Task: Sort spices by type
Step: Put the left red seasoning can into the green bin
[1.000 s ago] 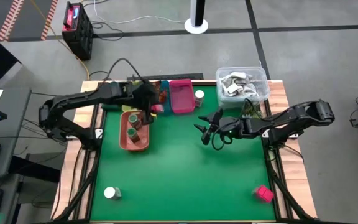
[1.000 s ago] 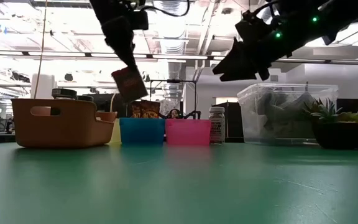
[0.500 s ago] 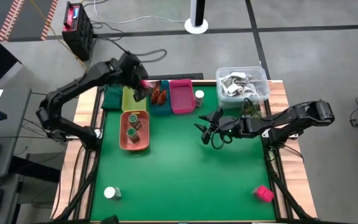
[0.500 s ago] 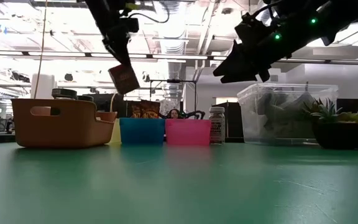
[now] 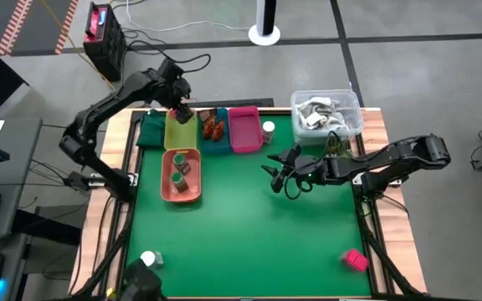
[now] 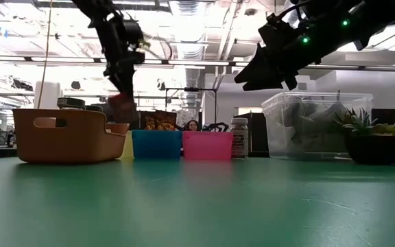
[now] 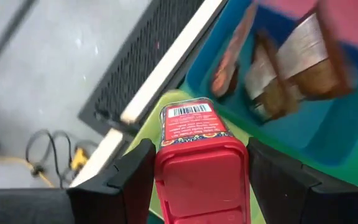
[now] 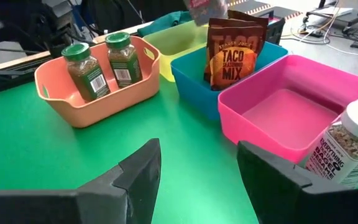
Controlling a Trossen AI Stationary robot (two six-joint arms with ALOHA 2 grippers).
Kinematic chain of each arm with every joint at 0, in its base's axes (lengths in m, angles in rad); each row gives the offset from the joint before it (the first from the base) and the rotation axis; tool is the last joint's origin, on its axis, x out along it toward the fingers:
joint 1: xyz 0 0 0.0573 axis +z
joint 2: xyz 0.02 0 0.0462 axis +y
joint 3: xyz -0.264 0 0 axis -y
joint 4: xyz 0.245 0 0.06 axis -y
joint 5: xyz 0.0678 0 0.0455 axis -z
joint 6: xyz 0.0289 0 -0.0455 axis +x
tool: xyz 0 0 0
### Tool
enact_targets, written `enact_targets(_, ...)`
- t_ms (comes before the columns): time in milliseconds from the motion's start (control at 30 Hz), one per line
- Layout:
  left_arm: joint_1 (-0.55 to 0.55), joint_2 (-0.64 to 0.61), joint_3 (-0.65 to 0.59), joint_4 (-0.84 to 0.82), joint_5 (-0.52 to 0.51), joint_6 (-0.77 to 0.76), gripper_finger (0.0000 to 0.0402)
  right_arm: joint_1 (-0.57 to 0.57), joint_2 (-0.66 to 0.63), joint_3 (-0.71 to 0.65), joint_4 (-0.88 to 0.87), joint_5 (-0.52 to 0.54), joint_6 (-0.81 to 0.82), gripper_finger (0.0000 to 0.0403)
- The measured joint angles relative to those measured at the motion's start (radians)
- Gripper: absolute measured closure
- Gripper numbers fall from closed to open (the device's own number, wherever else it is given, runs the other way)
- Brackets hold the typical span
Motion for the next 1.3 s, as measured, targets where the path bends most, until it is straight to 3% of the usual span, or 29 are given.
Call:
enact_targets(533,0.032,0.204,0.0,-0.051,-0.002,-0.061,0.0182,0.03,0.0,0.0,0.005,0.002,0.009,0.0163)
enact_targets(900,0.036,0.21,0.0,-0.057,-0.006,-0.036,0.0179,0.028,0.0,0.0,0.004,0.003,0.008,0.0163)
enact_targets(1300,0.036,0.209,0.0,-0.048,-0.033,-0.032,0.0134,0.029,0.0,0.0,0.004,0.003,0.007,0.0163)
